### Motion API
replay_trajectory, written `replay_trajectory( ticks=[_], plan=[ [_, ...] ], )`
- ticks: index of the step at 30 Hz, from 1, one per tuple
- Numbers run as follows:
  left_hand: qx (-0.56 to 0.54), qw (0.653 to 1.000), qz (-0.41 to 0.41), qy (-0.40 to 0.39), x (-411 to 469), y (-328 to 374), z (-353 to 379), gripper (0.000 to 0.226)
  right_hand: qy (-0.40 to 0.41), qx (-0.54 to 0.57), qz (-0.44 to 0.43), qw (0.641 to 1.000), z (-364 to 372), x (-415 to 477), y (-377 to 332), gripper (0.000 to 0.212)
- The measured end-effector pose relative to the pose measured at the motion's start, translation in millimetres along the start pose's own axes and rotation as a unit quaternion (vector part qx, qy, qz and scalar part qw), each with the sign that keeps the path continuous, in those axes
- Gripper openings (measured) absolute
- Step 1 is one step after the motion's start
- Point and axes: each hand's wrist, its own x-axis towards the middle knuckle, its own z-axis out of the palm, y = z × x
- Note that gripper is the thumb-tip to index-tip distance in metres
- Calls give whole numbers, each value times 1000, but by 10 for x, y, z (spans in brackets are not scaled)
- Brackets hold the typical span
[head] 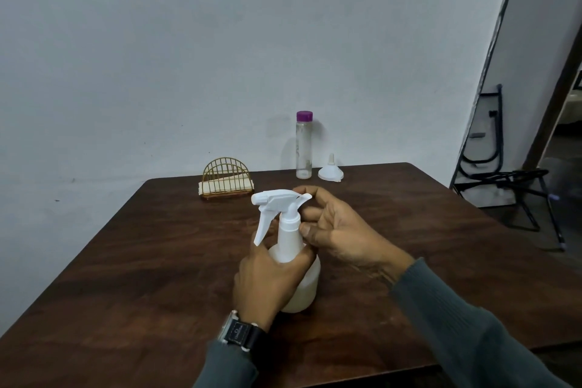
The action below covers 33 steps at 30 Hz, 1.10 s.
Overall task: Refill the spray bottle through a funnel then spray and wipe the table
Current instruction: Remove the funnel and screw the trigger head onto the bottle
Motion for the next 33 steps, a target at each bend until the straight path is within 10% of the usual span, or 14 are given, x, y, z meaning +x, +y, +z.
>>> replay_trajectory(
  ticks=[13,26,33],
  plan=[
    [-85,913,203,-343,402,-5,-540,94,-21,-88,20,996,25,121,-213,57],
    [-77,988,133,-12,-8,-87,-149,80,159,-193,-17,968,332,104,-91,51],
    [1,991,128,25,-77,-77,-91,92,187,-212,-19,959,372,113,-64,49]
  ],
)
